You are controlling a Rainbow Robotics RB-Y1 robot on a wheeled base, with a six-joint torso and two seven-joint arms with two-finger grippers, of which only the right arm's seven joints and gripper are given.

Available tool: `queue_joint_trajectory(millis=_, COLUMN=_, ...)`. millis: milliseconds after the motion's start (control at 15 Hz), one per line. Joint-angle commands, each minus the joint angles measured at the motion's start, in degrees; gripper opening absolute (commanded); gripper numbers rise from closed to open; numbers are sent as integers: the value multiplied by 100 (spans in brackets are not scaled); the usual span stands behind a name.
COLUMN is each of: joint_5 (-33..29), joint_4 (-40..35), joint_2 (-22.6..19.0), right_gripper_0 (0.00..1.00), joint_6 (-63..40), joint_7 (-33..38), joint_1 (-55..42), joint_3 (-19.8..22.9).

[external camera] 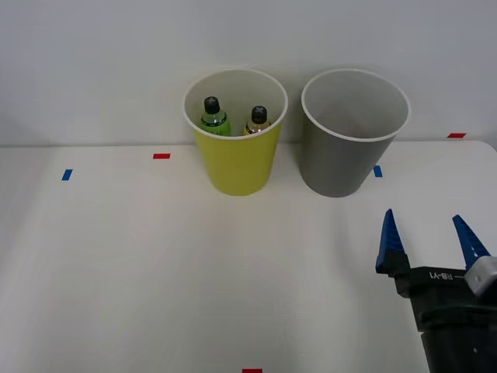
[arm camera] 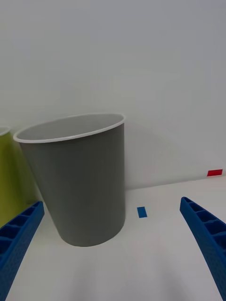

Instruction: Put cans in the gray bin, plastic bottles in the light green bin

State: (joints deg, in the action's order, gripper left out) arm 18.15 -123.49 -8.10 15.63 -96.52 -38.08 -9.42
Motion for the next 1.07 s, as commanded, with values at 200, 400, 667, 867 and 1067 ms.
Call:
queue_joint_trajectory(millis=200, joint_5=-259, joint_4=1, joint_2=185, right_gripper_0=100, joint_6=11, joint_7=925, joint_1=-331, joint_3=142)
queue_joint_trajectory(millis=400, joint_5=-435, joint_4=1, joint_2=414, right_gripper_0=100, joint_6=2, joint_7=1452, joint_1=-454, joint_3=36)
queue_joint_trajectory(millis=667, joint_5=-672, joint_4=10, joint_2=493, right_gripper_0=100, joint_6=2, joint_7=1637, joint_1=-639, joint_3=-87)
queue_joint_trajectory(millis=867, joint_5=-822, joint_4=10, joint_2=537, right_gripper_0=100, joint_6=20, joint_7=1716, joint_1=-709, joint_3=-175)
queue_joint_trajectory(millis=1067, joint_5=-971, joint_4=10, joint_2=467, right_gripper_0=100, joint_6=424, joint_7=1830, joint_1=-815, joint_3=-254)
